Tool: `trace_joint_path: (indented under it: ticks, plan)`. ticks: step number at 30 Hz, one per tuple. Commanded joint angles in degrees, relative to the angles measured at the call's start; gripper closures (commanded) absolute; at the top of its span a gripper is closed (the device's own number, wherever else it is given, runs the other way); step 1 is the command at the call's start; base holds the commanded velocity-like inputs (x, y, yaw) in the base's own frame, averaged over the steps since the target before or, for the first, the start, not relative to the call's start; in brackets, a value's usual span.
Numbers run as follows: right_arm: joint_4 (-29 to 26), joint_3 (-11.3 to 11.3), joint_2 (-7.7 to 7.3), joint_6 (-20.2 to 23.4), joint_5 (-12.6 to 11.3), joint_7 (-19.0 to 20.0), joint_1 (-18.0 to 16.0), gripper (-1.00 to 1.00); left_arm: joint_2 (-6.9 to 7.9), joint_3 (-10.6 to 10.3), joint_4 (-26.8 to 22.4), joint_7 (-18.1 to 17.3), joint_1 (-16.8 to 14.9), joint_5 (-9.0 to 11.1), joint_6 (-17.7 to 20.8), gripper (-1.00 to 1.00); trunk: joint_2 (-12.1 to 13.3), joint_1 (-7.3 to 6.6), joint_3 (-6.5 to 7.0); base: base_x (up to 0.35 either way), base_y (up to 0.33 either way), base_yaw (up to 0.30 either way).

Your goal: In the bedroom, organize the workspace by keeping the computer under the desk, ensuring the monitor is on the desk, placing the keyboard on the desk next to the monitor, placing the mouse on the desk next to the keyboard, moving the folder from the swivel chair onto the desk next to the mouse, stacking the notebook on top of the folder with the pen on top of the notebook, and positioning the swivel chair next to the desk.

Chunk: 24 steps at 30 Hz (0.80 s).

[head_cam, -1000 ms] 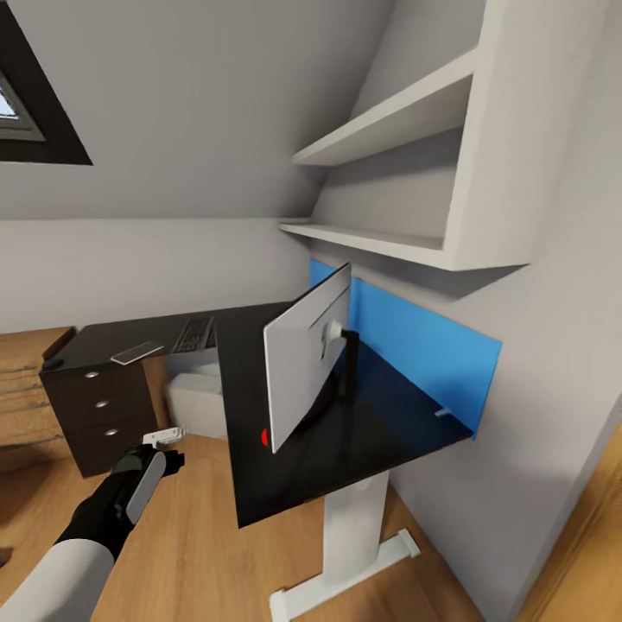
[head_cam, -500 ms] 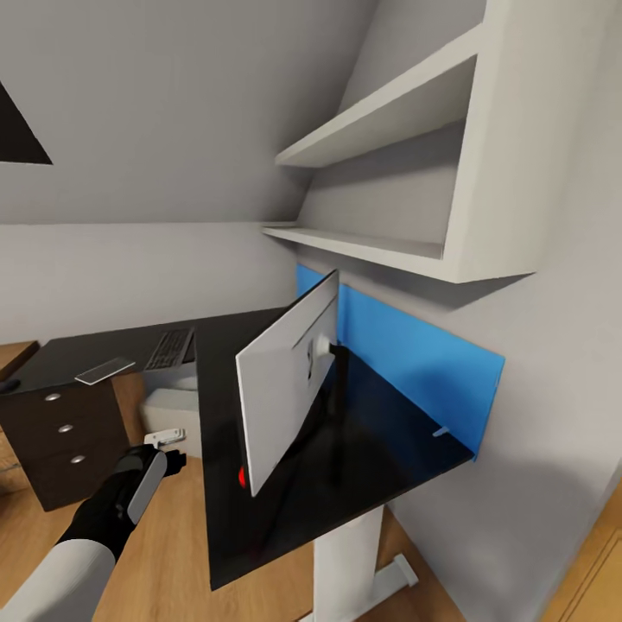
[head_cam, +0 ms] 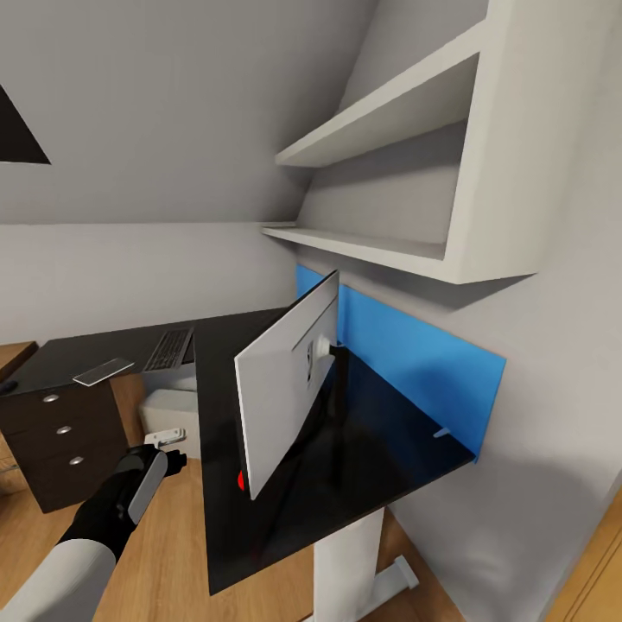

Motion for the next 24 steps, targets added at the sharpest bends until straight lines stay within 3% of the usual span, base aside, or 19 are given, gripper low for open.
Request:
trace_joint_path:
  ticks: [1,12,17,24]
  plan:
    - [0.08,-0.50,-0.01,-0.18,0.25,0.16,-0.04,-1.00,0.01,-0.03,-0.08,0.47,-0.03,0.57,0.15,-1.00,-0.04,0.00,-0.07,0.000,0.000,0.000]
    - [0.08,-0.56,-0.08,0.04,0.25,0.01,-0.03,-1.00,0.15,0.12,-0.08,0.41,-0.03,0.51,0.15,-1.00,-0.04,0.00,-0.07,0.003,0.000,0.000]
    - [0.08,-0.57,-0.10,0.09,0.25,0.03,-0.04,-1.00,-0.03,0.01,-0.08,0.33,-0.03,0.75,0.15,-1.00,-0.04,0.00,-0.07,0.227,0.000,0.000]
    - [0.08,-0.57,-0.10,0.06,0.25,0.05,-0.02,-1.00,-0.08,-0.03,-0.08,0.28,-0.03,0.82,0.15,-1.00,-0.04,0.00,-0.07,0.045,0.000,0.000]
